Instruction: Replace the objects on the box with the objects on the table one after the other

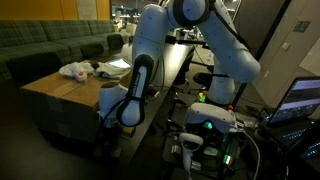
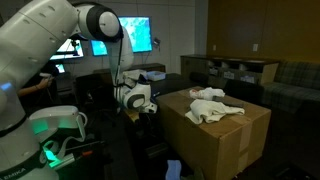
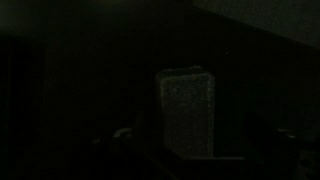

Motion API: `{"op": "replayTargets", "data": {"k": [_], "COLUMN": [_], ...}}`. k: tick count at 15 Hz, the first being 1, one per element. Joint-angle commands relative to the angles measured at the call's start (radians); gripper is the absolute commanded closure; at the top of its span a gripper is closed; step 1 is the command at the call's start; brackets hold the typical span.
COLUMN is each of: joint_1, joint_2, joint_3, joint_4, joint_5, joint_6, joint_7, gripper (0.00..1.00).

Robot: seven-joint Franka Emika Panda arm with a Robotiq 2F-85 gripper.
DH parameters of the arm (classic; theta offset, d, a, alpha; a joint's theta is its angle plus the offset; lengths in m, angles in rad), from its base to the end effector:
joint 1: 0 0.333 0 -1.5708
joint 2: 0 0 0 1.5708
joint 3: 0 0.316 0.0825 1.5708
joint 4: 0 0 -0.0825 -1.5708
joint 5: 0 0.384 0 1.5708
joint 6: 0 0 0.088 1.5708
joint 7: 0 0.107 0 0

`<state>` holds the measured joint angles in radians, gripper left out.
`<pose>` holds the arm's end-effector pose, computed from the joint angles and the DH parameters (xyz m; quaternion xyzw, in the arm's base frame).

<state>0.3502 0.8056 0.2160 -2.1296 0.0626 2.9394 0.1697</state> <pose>0.4501 0.2948 0.0360 -0.9875 -0.1335 0.0224 0.0812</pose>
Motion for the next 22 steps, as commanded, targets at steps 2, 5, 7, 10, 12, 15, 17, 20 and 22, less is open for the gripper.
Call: {"op": "replayTargets", "data": {"k": [2, 5, 7, 10, 12, 15, 17, 20, 22], "joint_1": [-0.042, -0.059, -0.073, -0.088, -0.077, -0.069, -0.077, -0.066, -0.064], "joint_2": [0.031, 0.042, 0.046, 0.056, 0.063, 0.072, 0.079, 0.092, 0.098], "joint_3": [0.029, 0.044, 0.059, 0.076, 0.068, 0.054, 0.060, 0.050, 0.047], "joint_4": [0.024, 0.028, 0.027, 0.031, 0.037, 0.044, 0.050, 0.062, 0.067], "joint_5": [0.001, 0.005, 0.007, 0.009, 0.006, 0.004, 0.005, 0.003, 0.002], "joint_6": [0.013, 0.013, 0.012, 0.012, 0.016, 0.021, 0.021, 0.020, 0.019], "joint_7": [-0.052, -0.068, -0.077, -0.086, -0.081, -0.075, -0.080, -0.073, -0.072], "gripper": [0.00, 0.00, 0.00, 0.00, 0.00, 0.00, 0.00, 0.00, 0.00]}}
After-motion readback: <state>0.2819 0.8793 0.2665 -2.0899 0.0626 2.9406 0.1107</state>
